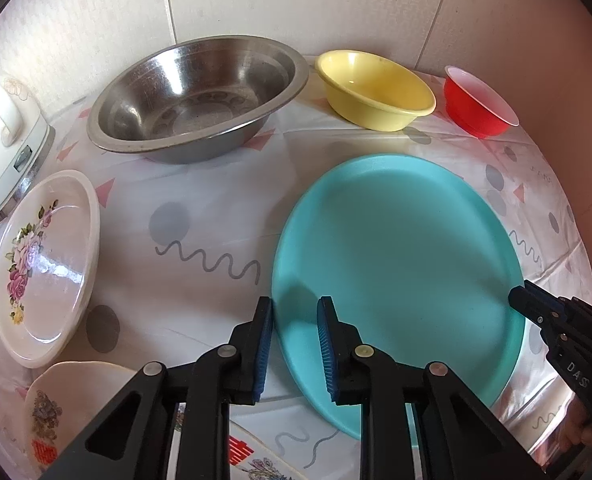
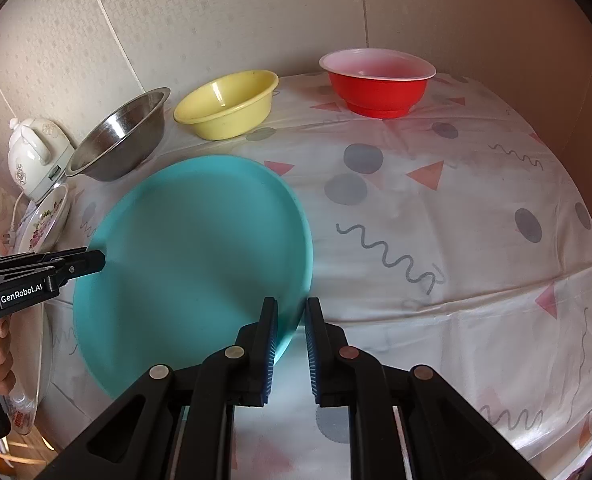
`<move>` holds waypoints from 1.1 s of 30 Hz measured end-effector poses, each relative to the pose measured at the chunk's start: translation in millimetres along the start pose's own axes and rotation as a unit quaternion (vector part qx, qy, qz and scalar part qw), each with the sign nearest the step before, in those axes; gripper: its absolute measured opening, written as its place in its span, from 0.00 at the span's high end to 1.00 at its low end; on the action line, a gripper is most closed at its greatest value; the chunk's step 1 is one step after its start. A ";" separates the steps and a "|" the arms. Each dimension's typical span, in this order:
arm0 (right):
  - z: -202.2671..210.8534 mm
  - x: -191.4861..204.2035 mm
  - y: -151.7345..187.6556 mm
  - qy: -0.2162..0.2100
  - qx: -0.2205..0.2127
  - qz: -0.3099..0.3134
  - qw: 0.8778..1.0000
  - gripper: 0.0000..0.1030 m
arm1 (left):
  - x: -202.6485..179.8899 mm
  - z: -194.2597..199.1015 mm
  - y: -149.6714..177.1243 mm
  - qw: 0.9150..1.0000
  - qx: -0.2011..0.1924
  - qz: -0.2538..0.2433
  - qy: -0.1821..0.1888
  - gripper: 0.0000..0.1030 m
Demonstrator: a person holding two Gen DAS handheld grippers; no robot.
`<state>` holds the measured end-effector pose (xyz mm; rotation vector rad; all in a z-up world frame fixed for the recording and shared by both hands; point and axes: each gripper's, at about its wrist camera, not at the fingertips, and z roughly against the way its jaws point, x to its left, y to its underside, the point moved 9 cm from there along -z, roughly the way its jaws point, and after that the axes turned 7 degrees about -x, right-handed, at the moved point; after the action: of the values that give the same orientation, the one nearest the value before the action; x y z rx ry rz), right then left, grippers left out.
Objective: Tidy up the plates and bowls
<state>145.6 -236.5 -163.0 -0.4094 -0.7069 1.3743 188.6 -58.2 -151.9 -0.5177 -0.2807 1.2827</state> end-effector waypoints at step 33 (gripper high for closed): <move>8.3 -63.2 -16.8 0.064 -0.007 -0.060 0.996 0.87 | -59.3 -9.4 8.9 0.998 0.018 0.023 0.047 0.81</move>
<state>150.1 -302.2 -159.7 -0.4553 -0.6269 1.2193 169.5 -115.4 -159.5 -0.5554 -0.1669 1.3022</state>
